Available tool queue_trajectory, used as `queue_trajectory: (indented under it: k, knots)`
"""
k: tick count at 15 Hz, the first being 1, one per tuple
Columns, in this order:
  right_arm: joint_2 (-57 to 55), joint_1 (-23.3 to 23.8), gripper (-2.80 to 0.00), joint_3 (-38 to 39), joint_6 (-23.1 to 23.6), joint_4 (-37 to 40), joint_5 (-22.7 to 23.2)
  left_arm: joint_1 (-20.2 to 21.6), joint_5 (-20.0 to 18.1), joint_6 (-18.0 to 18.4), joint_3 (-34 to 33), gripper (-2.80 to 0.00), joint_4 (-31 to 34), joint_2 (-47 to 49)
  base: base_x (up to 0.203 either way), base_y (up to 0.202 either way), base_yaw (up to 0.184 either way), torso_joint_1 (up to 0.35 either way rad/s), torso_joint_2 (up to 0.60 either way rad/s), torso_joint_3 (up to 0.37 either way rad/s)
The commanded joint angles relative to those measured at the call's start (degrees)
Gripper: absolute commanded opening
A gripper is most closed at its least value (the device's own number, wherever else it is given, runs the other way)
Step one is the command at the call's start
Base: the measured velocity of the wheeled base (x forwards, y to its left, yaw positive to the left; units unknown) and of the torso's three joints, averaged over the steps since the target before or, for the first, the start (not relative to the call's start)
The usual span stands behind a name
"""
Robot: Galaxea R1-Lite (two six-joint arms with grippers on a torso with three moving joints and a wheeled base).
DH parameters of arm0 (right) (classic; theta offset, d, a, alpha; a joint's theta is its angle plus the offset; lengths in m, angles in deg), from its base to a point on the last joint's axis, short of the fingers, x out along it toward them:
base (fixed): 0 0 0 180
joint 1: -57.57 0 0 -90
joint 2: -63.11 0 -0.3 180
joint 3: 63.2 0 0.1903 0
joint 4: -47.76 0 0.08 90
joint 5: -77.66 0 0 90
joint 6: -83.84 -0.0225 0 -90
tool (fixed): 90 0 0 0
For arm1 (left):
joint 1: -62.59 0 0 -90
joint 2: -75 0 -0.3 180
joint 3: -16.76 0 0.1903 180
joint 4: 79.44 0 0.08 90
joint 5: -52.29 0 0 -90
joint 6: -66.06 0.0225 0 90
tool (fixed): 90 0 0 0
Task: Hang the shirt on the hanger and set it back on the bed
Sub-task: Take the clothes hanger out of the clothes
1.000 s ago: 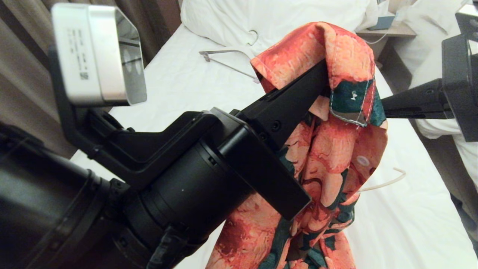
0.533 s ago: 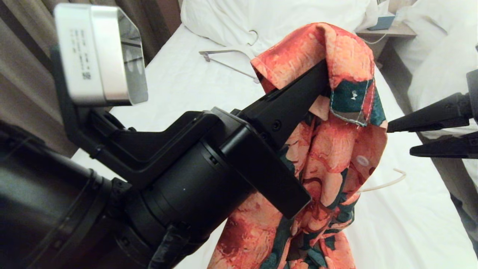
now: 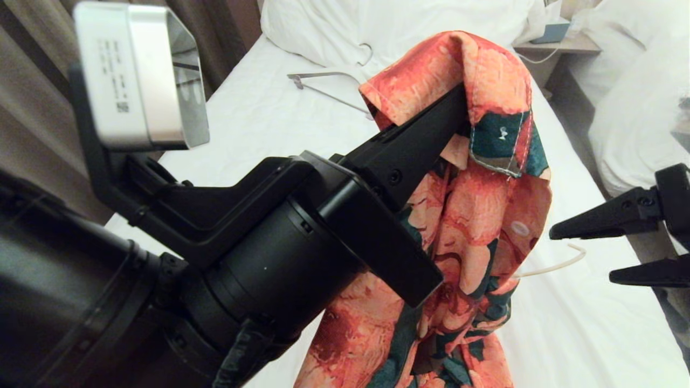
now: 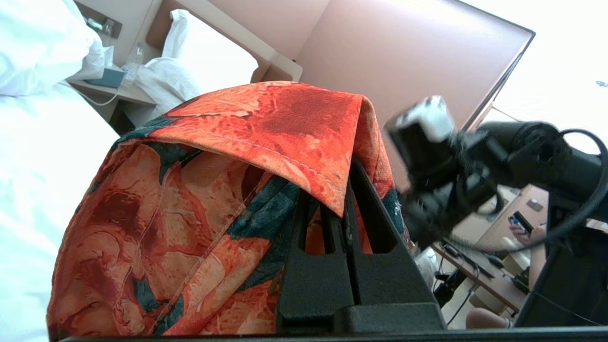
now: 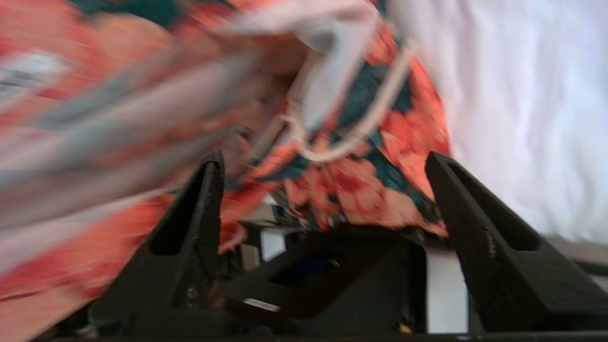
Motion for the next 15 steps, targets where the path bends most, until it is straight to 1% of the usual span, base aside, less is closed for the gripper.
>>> queue_trajectory:
  k: [1, 4, 6, 8, 12, 15]
  knots:
    - [0.88, 0.02, 0.0, 3.63, -0.27, -1.27, 0.67, 0.12, 0.06, -0.11, -0.01, -2.8, -0.49, -0.12, 0.0, 0.0, 0.0, 0.0, 0.0, 0.0]
    - [2.94, 0.07, 0.0, 12.07, -0.14, -13.25, 4.63, 1.0, 0.06, -0.11, 0.52, -2.8, -0.45, -0.12, 0.0, 0.0, 0.0, 0.0, 0.0, 0.0]
    - [3.36, 1.09, 0.0, 15.15, 0.5, -19.73, 5.07, 1.14, 0.03, -0.11, 0.61, -2.8, -0.45, -0.29, 0.0, 0.0, 0.0, 0.0, 0.0, 0.0]
    - [3.91, 1.5, 0.0, 16.76, 2.45, -23.25, 4.88, 1.17, 0.06, -0.11, 0.62, -2.8, -0.45, -0.29, 0.0, 0.0, 0.0, 0.0, 0.0, 0.0]
    - [6.23, 1.63, 0.0, 19.79, 2.84, -30.96, 4.79, 1.58, 0.05, -0.08, 0.7, -2.8, -0.45, -0.53, 0.0, 0.0, 0.0, 0.0, 0.0, 0.0]
    - [7.41, 1.77, 0.0, 20.67, 4.02, -30.52, 4.65, 1.61, -0.03, -0.11, 0.7, -2.8, -0.45, -0.73, 0.0, 0.0, 0.0, 0.0, 0.0, 0.0]
